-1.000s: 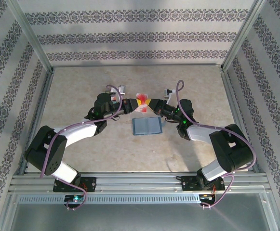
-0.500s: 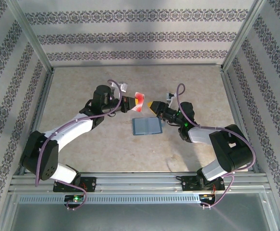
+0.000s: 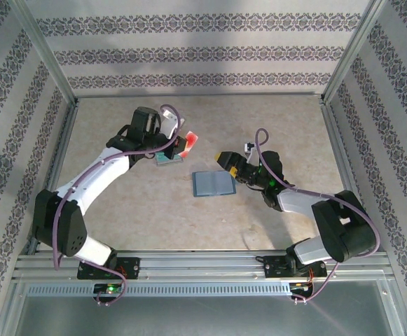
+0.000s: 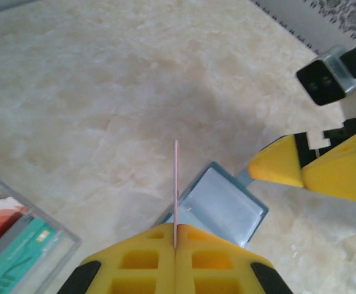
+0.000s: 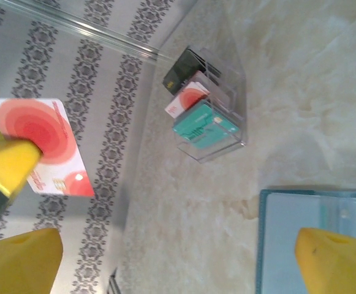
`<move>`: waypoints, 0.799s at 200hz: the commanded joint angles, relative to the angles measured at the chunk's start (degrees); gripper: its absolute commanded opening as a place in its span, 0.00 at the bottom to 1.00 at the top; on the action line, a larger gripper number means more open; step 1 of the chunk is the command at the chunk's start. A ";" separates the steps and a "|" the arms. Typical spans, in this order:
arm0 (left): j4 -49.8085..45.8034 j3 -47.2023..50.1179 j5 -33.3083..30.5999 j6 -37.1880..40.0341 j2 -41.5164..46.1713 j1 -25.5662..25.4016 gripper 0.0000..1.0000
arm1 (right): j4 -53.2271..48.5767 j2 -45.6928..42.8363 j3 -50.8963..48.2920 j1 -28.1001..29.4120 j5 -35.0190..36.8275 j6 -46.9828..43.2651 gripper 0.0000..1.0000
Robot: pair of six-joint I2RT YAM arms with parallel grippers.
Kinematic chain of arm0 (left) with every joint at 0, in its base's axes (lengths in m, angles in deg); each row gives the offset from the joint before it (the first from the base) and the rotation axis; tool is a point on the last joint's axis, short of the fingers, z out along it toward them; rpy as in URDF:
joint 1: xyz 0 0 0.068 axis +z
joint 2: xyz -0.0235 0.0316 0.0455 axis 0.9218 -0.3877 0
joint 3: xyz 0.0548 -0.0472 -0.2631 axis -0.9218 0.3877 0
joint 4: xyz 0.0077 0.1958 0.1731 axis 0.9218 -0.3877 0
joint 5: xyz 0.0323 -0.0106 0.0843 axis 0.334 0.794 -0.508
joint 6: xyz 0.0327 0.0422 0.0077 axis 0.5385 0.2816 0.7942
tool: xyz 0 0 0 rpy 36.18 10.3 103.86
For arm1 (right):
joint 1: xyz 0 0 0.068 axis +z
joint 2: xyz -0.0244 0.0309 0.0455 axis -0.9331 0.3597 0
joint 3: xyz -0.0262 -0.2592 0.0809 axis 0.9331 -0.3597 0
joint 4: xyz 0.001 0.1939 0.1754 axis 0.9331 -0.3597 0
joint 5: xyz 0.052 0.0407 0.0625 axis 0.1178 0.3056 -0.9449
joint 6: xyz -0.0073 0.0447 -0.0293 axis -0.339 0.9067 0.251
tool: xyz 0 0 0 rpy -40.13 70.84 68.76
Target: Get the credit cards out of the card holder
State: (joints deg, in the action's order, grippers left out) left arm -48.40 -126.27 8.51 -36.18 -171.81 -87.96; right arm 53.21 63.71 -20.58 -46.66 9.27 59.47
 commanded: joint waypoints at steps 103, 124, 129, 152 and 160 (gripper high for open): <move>-24.33 -19.01 2.97 42.49 -14.13 4.84 0.00 | -35.27 -15.01 3.30 1.59 16.10 -12.62 0.98; -24.37 -18.89 2.04 47.45 -15.05 5.07 0.00 | -38.25 -17.33 3.21 1.56 18.22 -13.28 0.98; -24.13 -18.88 1.50 48.27 -15.31 5.16 0.00 | -38.77 -17.76 3.24 1.56 18.53 -13.38 0.98; -21.75 -18.33 0.68 51.29 -16.23 6.84 0.00 | -40.94 -19.31 3.50 1.55 19.69 -13.87 0.98; -20.30 -17.87 0.83 52.20 -16.44 7.67 0.00 | -41.39 -19.74 3.56 1.56 19.88 -13.87 0.98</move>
State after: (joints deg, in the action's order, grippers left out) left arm -70.17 -144.34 9.69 8.43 -187.22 -83.15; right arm 15.98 45.66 -18.31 -45.50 25.95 47.49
